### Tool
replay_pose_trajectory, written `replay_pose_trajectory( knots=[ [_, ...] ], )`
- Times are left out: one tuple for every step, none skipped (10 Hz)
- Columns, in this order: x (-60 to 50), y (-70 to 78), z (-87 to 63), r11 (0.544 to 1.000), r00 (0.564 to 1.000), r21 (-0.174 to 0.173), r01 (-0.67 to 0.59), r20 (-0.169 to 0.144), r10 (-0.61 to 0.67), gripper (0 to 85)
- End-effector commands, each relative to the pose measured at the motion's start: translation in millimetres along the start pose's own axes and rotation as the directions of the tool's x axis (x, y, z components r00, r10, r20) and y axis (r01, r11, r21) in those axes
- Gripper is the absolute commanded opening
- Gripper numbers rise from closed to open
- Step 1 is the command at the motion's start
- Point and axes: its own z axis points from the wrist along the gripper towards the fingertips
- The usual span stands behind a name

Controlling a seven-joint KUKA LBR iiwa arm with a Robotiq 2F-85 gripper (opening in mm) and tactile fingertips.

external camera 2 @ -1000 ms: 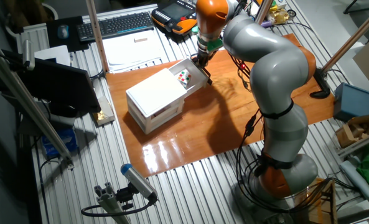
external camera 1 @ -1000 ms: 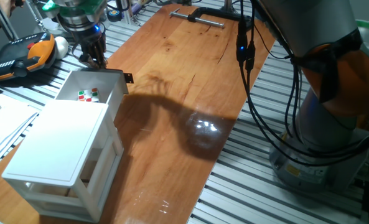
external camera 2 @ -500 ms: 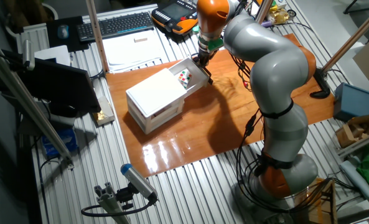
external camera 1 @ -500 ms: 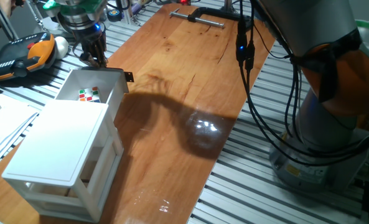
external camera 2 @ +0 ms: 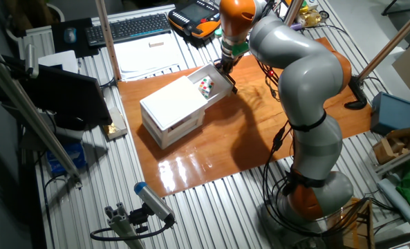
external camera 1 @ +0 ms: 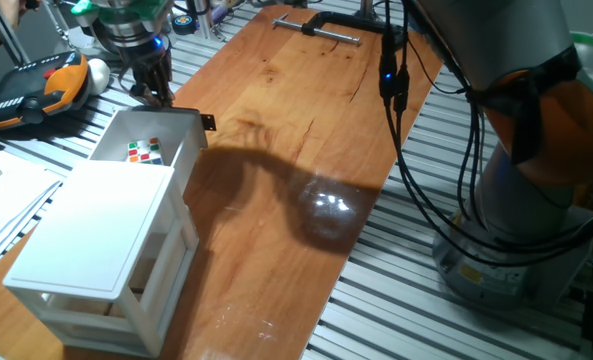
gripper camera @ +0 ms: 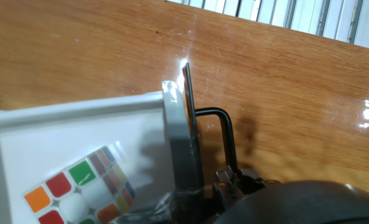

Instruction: Grasp the handle and open the drawer

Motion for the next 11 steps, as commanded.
replay_pose_trajectory(
  knots=[
    [0.2, -0.3, 0.3, 1.0, 1.0, 0.001, 0.002, -0.001, -0.002, 0.7],
    [0.5, -0.6, 0.6, 1.0, 1.0, 0.001, 0.002, -0.002, -0.002, 0.7],
    [0.6, -1.7, 1.6, 1.0, 1.0, 0.001, 0.002, -0.002, -0.002, 0.7],
    [0.4, -2.4, 2.3, 1.0, 1.0, -0.001, 0.0, 0.0, 0.0, 4.3],
    [0.6, -2.4, 2.1, 1.0, 1.0, -0.001, -0.011, 0.008, 0.011, 19.3],
    [0.9, -2.3, 1.4, 1.0, 1.0, -0.002, -0.017, 0.01, 0.017, 29.0],
    [1.0, -2.3, 1.1, 1.0, 1.0, -0.004, -0.021, 0.01, 0.021, 33.7],
    [1.1, -2.4, 0.9, 1.0, 1.0, -0.007, -0.024, 0.012, 0.025, 36.7],
    [1.2, -2.5, 0.7, 1.0, 1.0, -0.008, -0.026, 0.014, 0.026, 38.3],
    [1.1, -2.8, 0.7, 1.0, 1.0, -0.008, -0.025, 0.014, 0.025, 38.3],
    [0.9, -3.5, 1.0, 1.0, 1.0, -0.008, -0.023, 0.016, 0.023, 38.3]
  ],
)
